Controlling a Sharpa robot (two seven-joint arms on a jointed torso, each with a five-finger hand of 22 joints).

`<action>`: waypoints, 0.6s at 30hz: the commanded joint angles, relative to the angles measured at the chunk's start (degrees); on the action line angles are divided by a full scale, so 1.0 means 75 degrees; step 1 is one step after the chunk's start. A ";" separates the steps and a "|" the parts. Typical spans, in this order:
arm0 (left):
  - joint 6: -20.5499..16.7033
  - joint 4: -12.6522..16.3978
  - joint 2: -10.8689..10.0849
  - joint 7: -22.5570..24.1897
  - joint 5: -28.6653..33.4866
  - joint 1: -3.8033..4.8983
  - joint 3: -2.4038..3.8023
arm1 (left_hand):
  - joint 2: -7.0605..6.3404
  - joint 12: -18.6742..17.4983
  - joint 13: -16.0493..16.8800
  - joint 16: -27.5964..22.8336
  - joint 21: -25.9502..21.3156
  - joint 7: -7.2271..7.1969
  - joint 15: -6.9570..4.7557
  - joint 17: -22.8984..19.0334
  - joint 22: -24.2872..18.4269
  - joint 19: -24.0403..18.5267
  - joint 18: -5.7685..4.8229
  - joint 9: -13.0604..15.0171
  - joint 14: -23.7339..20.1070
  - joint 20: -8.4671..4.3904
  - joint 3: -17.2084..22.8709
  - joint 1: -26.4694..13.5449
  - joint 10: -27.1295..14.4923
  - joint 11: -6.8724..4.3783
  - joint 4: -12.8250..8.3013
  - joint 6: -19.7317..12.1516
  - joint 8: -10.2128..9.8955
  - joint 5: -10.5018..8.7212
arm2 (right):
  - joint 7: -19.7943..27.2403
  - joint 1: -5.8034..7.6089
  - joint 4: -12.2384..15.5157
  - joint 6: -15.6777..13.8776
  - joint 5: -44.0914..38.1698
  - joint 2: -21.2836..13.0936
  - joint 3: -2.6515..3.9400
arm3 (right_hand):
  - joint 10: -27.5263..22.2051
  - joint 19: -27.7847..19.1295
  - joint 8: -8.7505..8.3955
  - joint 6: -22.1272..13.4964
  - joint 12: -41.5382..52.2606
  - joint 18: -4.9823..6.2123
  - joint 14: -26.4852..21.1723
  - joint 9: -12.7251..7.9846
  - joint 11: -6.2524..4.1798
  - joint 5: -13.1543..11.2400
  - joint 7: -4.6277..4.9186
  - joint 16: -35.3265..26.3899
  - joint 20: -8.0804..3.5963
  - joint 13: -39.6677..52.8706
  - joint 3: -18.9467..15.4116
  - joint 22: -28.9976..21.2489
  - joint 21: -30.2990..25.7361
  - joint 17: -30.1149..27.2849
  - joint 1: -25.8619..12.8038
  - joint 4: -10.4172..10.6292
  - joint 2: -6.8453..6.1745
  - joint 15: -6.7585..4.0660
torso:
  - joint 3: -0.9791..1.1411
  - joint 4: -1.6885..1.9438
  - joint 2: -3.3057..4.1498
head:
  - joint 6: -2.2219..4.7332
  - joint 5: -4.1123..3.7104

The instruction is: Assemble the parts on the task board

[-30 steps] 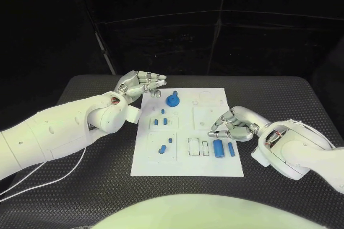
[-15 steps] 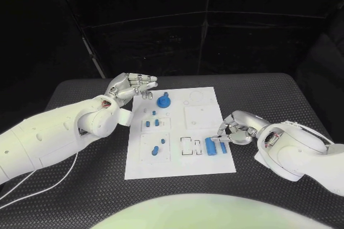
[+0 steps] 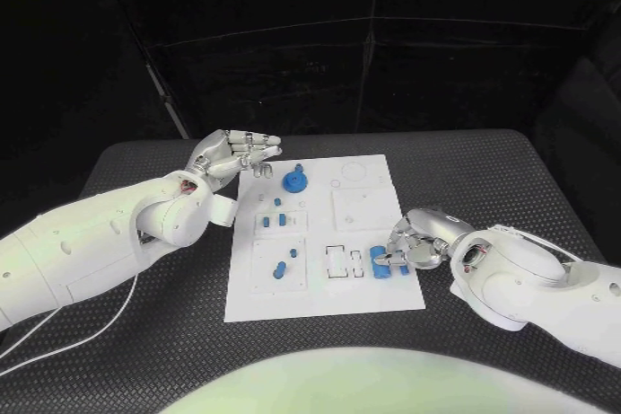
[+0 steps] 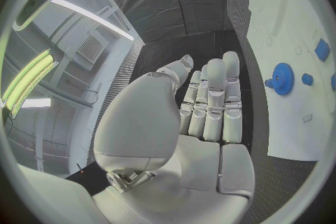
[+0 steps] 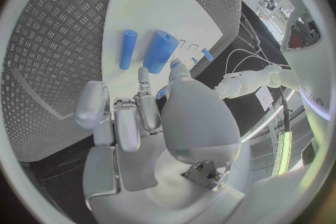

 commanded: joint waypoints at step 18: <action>0.0091 0.0023 -0.0020 0.0017 0.0031 0.0011 0.0007 | 0.0042 0.0065 0.0015 -0.0049 -0.0040 -0.0004 0.0021 -0.0010 -0.0023 0.0006 0.0039 0.0005 -0.0049 0.0074 -0.0059 -0.0016 -0.0085 0.0001 0.0012 -0.0051 0.0036 0.0024 | -0.0142 -0.0215 -0.0504 0.0551 -0.0237 0.0547 -0.0003 | 0.0005 0.0050 0.0221 -0.0106 -0.0035 -0.0115 0.0594 0.0193 -0.0049 0.0038 -0.0023 0.0004 -0.0009 0.0010 0.0046 0.0043 0.0050 0.1016 0.0147 0.0023 0.0264 -0.0064 | -0.0007 0.0020 0.0008 | -0.0058 0.0049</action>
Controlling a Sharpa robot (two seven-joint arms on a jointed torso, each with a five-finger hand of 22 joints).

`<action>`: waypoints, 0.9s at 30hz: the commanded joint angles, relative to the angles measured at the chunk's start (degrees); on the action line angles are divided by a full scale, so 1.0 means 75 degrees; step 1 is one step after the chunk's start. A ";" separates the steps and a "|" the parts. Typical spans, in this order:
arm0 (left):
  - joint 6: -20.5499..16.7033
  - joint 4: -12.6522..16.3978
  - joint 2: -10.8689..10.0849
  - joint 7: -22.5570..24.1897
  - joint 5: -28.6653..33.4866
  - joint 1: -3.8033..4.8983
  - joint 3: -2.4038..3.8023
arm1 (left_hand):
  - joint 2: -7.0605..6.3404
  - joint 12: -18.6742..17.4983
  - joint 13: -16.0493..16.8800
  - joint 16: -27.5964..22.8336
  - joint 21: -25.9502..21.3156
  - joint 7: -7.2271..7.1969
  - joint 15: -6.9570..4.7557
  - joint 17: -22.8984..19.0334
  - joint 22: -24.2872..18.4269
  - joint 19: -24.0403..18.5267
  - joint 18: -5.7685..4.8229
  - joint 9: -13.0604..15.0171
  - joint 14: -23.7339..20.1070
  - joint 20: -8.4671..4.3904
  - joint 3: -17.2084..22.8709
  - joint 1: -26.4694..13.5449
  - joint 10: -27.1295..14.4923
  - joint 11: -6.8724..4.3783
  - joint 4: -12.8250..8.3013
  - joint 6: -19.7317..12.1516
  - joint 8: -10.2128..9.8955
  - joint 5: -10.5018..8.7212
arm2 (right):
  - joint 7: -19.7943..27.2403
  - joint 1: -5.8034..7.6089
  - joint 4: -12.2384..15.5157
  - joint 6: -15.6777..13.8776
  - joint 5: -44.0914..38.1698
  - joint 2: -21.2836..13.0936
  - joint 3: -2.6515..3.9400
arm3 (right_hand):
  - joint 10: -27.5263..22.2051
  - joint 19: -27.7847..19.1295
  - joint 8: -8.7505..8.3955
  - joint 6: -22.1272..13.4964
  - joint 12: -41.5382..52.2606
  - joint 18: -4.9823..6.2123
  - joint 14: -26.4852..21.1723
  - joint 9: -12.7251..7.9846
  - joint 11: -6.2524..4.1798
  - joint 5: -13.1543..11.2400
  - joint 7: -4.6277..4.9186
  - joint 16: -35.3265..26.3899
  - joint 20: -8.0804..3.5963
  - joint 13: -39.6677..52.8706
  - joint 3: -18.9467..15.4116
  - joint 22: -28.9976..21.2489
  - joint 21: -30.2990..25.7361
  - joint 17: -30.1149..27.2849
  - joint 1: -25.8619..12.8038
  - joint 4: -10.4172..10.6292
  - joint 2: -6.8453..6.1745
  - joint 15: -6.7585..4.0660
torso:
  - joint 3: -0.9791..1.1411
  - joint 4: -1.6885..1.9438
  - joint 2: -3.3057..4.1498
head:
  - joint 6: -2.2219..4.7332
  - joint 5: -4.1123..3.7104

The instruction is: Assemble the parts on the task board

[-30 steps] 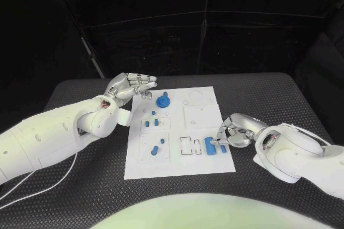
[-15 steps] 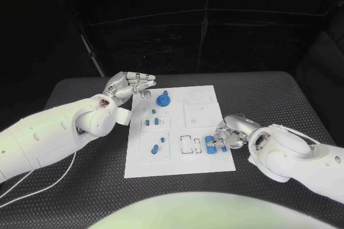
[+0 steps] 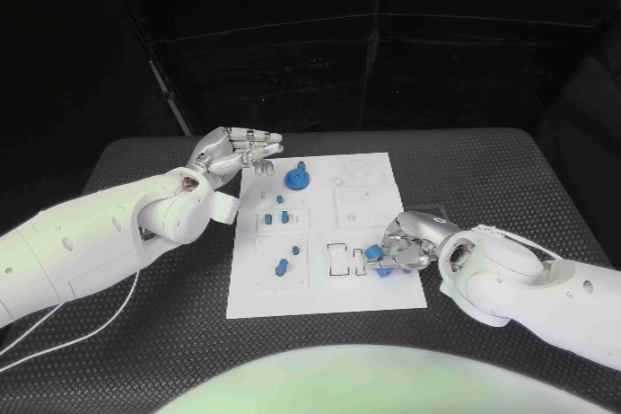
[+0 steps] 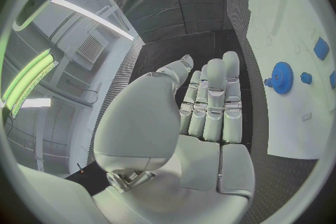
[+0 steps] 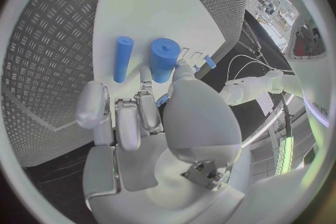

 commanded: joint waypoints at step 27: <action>0.0111 0.0018 0.0011 0.0030 0.0031 0.0005 0.0006 | 0.0042 0.0014 0.0008 -0.0049 -0.0040 -0.0004 0.0021 -0.0010 -0.0009 -0.0011 0.0038 0.0005 -0.0049 0.0057 -0.0043 -0.0016 -0.0029 0.0001 -0.0005 -0.0051 0.0036 0.0024 | 0.0265 -0.0084 0.0635 -0.2164 0.1341 0.0099 -0.0042 | 0.0307 0.0399 0.0255 0.0057 0.0178 -0.0227 0.0637 0.0418 -0.0179 0.1097 -0.0157 0.0079 -0.0124 0.0386 0.0101 0.0639 0.0338 0.1216 0.0628 -0.0103 0.0635 -0.0180 | -0.0019 0.0036 0.0003 | 0.0055 0.0055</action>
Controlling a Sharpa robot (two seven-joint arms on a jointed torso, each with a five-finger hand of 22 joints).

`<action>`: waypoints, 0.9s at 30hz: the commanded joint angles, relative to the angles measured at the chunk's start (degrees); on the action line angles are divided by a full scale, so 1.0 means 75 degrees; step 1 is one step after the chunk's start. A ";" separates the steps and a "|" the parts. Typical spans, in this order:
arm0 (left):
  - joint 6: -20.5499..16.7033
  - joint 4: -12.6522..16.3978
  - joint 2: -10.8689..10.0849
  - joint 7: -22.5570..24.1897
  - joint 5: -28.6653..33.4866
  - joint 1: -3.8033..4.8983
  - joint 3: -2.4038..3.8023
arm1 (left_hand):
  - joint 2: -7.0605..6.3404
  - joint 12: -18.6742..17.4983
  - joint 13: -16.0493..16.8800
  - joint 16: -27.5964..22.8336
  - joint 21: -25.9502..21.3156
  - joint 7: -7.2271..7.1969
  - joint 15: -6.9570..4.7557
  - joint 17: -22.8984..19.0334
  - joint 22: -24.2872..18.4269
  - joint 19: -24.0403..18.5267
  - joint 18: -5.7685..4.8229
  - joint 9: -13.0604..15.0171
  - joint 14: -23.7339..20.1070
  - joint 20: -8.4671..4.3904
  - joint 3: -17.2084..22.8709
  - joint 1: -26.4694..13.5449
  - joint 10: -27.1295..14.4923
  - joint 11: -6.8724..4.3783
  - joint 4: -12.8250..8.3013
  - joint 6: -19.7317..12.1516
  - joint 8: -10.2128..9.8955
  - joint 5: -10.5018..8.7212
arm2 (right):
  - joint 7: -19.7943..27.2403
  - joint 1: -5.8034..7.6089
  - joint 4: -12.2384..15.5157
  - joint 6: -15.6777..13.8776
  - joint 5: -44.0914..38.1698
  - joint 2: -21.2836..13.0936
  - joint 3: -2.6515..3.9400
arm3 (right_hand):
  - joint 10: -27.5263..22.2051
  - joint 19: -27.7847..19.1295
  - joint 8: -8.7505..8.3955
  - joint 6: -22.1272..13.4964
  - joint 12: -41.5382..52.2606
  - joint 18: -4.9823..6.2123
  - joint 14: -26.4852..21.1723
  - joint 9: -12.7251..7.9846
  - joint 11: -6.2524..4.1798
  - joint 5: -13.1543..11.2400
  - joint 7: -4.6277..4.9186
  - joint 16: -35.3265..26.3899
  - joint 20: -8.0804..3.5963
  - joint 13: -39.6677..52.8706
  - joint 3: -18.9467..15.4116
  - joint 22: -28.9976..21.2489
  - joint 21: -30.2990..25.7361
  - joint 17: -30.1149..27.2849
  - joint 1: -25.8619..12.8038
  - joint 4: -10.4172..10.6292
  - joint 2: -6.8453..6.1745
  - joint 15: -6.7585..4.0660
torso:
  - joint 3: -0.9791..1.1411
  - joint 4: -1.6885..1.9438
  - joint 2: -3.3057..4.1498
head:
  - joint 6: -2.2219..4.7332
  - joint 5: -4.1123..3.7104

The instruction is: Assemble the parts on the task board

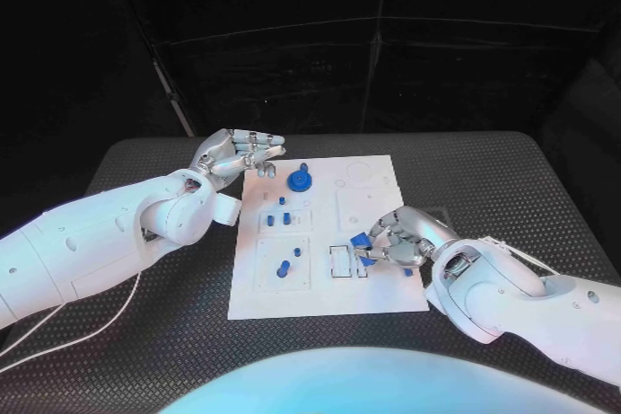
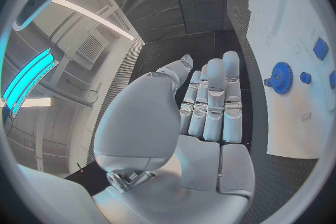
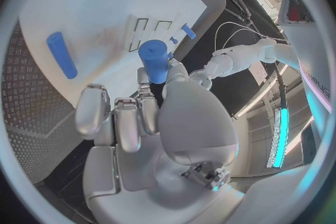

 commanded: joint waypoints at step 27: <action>0.0085 0.0025 0.0014 0.0020 0.0031 0.0009 0.0006 | 0.0042 0.0014 0.0010 -0.0049 -0.0040 -0.0005 0.0021 -0.0010 -0.0011 -0.0022 0.0037 0.0005 -0.0049 0.0046 -0.0037 -0.0016 -0.0030 0.0001 -0.0011 -0.0051 0.0036 0.0024 | -0.0471 0.0016 -0.0562 0.1316 0.0120 0.0739 0.0003 | 0.0067 0.0066 0.0150 0.0276 -0.0063 -0.0110 0.0639 0.0515 -0.0072 -0.0643 -0.0137 0.0038 -0.0051 0.0300 -0.0686 0.0073 0.0057 0.1230 -0.0992 0.0149 0.0361 -0.0134 | -0.0001 0.0001 0.0011 | -0.0028 0.0083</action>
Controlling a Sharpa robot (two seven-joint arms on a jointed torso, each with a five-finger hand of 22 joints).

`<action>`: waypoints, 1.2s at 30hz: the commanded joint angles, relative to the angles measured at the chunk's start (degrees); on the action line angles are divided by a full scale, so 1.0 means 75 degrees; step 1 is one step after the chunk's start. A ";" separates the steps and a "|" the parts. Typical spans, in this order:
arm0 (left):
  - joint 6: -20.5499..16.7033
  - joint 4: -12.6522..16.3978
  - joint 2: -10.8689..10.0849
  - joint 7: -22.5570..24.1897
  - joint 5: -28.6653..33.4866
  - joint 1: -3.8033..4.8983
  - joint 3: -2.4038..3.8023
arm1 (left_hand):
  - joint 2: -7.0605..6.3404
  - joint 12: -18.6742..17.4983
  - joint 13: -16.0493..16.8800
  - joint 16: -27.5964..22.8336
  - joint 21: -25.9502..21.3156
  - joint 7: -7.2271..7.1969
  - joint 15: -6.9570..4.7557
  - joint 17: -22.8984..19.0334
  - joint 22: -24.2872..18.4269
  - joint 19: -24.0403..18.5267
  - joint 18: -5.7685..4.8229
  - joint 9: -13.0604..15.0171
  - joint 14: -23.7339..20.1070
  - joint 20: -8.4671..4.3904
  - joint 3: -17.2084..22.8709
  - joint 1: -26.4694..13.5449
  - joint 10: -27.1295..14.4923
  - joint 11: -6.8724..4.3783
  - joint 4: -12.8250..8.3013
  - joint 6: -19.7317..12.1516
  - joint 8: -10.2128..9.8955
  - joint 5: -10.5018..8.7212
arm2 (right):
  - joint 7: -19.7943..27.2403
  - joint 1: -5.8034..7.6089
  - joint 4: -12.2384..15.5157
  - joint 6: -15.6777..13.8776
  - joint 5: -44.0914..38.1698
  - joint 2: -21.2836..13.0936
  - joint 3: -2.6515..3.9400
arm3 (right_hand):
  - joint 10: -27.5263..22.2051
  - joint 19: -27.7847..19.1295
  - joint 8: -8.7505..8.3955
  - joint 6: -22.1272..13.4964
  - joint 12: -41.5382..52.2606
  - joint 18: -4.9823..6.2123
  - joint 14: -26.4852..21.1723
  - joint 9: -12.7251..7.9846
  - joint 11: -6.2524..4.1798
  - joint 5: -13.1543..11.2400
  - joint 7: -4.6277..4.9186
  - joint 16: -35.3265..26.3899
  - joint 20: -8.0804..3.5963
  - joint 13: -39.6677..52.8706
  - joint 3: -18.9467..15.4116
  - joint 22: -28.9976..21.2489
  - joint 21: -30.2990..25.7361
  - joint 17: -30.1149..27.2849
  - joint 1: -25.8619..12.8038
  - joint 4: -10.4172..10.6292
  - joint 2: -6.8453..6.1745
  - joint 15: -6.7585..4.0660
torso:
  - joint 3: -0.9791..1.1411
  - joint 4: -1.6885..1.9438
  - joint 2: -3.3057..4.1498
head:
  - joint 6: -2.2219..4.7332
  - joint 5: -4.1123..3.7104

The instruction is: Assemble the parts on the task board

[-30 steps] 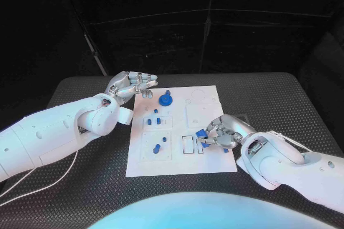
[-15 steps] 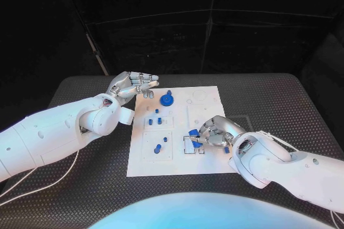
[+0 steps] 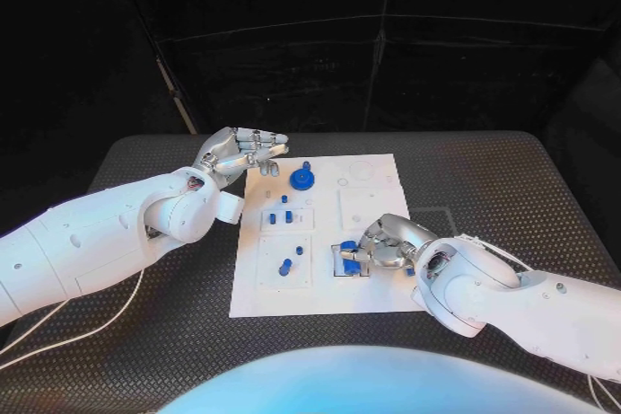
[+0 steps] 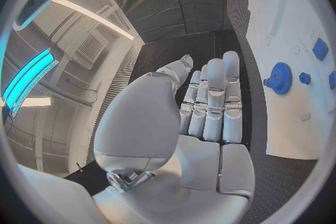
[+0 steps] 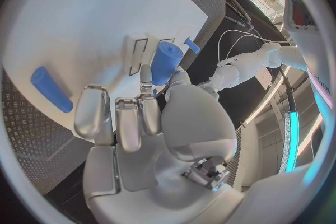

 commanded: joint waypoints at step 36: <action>0.0084 0.0011 -0.0001 0.0026 0.0031 0.0009 0.0007 | 0.0042 0.0014 0.0010 -0.0049 -0.0040 -0.0004 0.0021 -0.0010 -0.0012 -0.0022 0.0038 0.0006 -0.0049 0.0046 -0.0037 -0.0016 -0.0030 0.0001 -0.0011 -0.0051 0.0036 0.0024 | 0.1100 0.0011 0.0397 0.0295 -0.0091 -0.0252 0.0006 | 0.0068 0.0002 0.0048 -0.0079 0.0042 -0.0109 0.0667 0.0424 -0.0066 -0.1155 0.0016 0.0023 -0.0047 0.0517 0.0430 0.0030 -0.0001 0.1231 0.0753 -0.0761 -0.0517 -0.0075 | 0.0003 -0.0006 -0.0012 | -0.0063 0.0059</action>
